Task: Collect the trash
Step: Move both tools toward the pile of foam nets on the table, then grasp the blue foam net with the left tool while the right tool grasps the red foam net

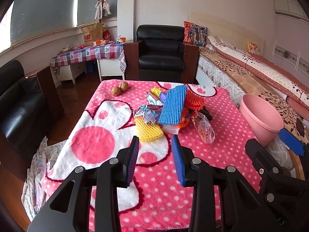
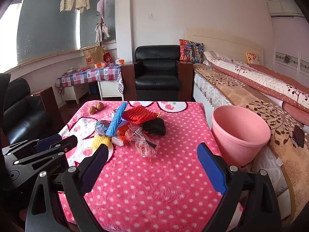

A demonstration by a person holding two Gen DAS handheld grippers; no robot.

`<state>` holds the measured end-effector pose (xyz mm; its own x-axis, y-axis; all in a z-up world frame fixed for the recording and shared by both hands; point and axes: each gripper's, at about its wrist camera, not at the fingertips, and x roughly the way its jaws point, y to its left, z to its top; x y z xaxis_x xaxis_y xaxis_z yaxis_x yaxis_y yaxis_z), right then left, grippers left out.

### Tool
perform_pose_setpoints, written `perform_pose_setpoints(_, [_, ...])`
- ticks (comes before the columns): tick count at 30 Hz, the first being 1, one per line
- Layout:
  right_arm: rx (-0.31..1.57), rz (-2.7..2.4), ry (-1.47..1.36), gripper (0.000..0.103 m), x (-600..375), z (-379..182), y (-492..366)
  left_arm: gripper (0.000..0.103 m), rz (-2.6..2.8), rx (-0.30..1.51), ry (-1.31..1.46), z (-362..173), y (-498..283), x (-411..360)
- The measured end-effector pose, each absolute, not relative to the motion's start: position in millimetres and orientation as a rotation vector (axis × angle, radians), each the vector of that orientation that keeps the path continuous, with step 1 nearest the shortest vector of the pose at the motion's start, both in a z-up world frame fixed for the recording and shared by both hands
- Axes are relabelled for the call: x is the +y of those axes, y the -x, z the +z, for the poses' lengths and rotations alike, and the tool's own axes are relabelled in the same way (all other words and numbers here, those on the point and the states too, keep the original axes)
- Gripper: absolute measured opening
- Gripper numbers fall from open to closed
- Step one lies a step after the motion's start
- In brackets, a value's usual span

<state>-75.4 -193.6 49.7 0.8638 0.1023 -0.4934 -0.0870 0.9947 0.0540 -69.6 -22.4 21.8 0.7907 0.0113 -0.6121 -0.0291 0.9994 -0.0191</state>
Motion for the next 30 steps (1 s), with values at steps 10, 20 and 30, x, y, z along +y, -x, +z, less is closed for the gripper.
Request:
perform_pose_setpoints(10, [0.593,0.154,-0.129,0.092,-209,34,39,0.035,-0.075,0.694,0.162,12,44,5])
perform_pose_setpoints(20, [0.634,0.245,-0.117,0.092,-210,23,-2,0.036,-0.129,0.738,0.213,7,16,20])
perform_pose_setpoints(30, [0.653,0.249,-0.116,0.083,-227,17,-23,0.043,-0.217,0.74,0.135,9,-18,-18])
